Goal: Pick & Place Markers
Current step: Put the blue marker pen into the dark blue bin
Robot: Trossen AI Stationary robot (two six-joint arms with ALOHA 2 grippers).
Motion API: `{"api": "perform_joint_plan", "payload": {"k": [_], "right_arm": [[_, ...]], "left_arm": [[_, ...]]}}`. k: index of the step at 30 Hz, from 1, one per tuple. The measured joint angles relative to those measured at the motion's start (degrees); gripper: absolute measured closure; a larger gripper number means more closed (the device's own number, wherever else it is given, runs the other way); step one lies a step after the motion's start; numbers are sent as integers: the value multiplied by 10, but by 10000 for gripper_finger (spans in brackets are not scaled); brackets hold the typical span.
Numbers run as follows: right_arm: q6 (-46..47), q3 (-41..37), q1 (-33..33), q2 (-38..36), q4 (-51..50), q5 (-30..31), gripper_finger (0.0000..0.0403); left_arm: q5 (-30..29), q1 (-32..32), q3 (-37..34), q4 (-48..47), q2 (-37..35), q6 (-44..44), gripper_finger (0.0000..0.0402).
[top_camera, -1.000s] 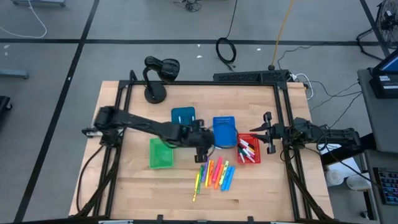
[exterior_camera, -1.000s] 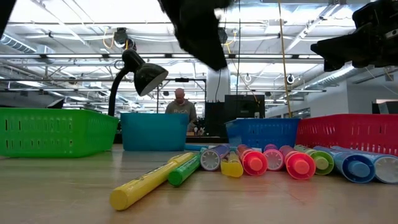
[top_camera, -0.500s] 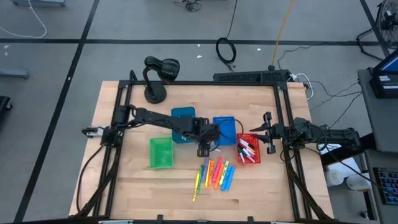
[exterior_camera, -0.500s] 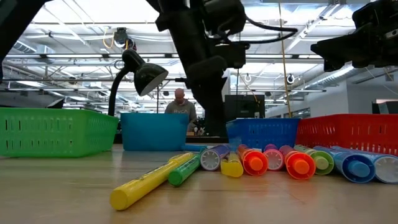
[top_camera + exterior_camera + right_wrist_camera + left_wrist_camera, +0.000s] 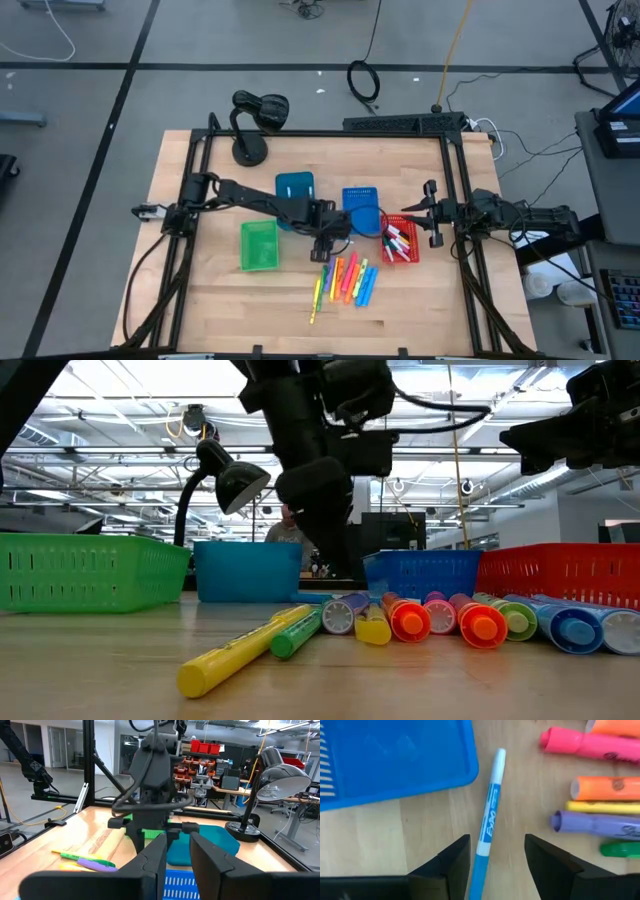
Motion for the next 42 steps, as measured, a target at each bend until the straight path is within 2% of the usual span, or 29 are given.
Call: {"api": "perform_joint_plan", "payload": {"k": [11,19,23,29,42], "right_arm": [[0,0,0,0,0,0,332],[0,0,0,0,0,0,332],[0,0,0,0,0,0,332],[0,0,0,0,0,0,332],[0,0,0,0,0,0,332]], "left_arm": [[-4,14,-93,106,-3,-4,213],[5,17,-107,125,-4,-6,219],[8,15,-107,125,-4,0,259],[19,14,-108,125,-3,1,367],[-6,-8,-111,132,-16,14,371]]}}
